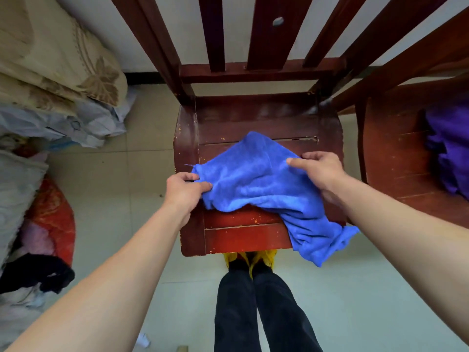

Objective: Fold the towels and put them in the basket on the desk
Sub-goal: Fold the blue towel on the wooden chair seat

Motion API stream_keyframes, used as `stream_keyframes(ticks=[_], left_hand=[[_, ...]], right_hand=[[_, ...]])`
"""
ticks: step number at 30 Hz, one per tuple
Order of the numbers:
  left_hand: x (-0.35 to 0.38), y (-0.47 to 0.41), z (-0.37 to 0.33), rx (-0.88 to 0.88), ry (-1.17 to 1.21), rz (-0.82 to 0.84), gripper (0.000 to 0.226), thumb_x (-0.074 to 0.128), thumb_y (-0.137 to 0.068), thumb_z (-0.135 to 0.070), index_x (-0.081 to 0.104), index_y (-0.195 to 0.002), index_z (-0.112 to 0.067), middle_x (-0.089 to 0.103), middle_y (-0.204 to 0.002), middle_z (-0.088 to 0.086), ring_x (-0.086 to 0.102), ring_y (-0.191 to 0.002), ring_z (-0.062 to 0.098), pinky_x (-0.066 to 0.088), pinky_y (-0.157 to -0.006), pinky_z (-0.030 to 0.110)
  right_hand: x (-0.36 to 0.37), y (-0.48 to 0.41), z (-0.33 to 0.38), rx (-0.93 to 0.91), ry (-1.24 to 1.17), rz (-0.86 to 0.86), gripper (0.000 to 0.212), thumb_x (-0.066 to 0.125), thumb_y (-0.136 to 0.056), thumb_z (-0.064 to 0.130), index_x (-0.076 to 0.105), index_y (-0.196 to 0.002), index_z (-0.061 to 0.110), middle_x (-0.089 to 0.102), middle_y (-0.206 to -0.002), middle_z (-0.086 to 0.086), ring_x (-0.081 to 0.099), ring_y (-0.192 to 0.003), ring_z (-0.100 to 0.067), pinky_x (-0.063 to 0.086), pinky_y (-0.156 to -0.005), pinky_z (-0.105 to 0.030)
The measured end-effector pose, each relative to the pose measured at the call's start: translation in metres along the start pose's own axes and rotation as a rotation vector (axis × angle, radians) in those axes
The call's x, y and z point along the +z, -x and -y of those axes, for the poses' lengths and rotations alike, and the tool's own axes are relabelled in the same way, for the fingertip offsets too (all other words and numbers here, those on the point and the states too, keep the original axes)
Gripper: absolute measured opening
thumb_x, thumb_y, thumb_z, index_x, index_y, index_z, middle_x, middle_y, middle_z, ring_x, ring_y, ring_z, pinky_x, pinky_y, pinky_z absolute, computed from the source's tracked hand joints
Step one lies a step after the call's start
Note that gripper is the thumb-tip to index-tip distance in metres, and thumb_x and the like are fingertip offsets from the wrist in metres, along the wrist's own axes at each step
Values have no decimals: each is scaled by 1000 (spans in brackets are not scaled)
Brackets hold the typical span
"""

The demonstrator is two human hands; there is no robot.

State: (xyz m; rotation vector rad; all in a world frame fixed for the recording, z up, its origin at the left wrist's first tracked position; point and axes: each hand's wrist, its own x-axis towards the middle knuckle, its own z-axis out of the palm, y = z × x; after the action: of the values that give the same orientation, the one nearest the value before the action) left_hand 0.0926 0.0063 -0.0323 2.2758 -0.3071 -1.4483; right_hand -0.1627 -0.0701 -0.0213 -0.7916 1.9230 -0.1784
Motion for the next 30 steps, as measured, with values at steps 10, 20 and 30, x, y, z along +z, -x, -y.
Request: stream_keyframes(ticks=[10,20,30], left_hand=[[-14,4,-81,409,235,-185,25,71,-77,-5,54,-71,-21,51,-65,-1,48,-65,17,45,-63,32],[40,1,-13,-95,35,-367,45,77,-71,-35,58,-102,-10,63,-101,8,62,-91,29,50,-84,32],[58,34,-9,-169,535,-128,11,53,-81,-3,56,-76,-12,64,-81,8,61,-69,21,52,-66,32]], right_hand=[[-30,0,35,-418,-140,-265,25,66,-84,17,46,-72,28,50,-69,9,44,-56,3,39,-58,-16],[-29,-10,-28,34,-70,-203,60,71,-58,65,61,-93,18,71,-95,-15,65,-80,-26,53,-81,-44],[-12,27,-66,216,-430,22,20,65,-65,17,50,-51,19,48,-58,-3,45,-60,-19,39,-57,-32]])
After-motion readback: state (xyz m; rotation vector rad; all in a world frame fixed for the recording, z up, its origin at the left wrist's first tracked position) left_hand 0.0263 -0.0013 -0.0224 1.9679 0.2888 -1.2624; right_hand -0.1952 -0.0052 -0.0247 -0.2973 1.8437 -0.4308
